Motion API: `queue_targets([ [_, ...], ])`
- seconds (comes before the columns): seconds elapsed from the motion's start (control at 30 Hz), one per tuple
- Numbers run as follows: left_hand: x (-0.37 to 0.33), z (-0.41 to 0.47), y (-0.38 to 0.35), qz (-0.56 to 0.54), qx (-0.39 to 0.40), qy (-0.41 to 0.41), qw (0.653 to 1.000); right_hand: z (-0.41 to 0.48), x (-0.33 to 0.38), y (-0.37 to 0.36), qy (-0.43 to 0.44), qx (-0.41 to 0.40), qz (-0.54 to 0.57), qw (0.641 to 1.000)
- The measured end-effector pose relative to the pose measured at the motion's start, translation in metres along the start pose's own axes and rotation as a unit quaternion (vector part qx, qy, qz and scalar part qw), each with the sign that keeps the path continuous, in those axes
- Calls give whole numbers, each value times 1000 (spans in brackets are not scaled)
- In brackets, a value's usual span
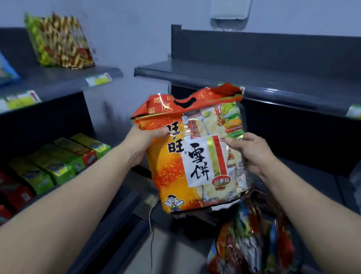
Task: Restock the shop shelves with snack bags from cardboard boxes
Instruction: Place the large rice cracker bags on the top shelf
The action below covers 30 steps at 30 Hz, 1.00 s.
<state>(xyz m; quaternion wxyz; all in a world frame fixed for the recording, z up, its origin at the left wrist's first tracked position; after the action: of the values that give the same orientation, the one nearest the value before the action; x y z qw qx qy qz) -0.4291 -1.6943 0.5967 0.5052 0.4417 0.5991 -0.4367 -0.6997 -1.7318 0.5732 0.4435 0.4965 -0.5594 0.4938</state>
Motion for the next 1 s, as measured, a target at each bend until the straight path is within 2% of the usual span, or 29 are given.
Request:
queue_targets([
  [0.13,-26,38,16,50,11,19,999,15,54,-35,53,-57,18,997],
  [0.2,-36,56,15,68,55,33,996,22,78,-46,70,-85,44,993],
  [0.3,-65,80,3,81,104,4,991,34,115,-58,104,-119,65,985],
  [0.4,-106,102,-7,74,105,-38,991,48,153,-66,145,-140,64,977],
  [0.6,-168,147,-22,69,69,-110,989,87,217,-79,207,-127,10,970],
  [0.77,-205,191,-30,42,52,-151,986,129,252,-100,242,-72,-57,966],
  [0.87,-226,225,-37,43,48,-177,982,173,270,-103,230,-60,-101,966],
  [1.0,-254,285,-52,35,55,-205,976,237,289,-107,210,-96,-95,968],
])
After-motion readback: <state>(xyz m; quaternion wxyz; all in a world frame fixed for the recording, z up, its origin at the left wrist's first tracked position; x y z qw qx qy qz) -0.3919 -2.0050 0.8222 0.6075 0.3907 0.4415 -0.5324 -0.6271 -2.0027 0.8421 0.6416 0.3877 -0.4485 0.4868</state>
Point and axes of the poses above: each hand's wrist, its own z-axis towards the middle knuckle, its own y-axis out of the back of the hand, x = y × z, the point moved 6 cm from there along z, towards the middle knuckle
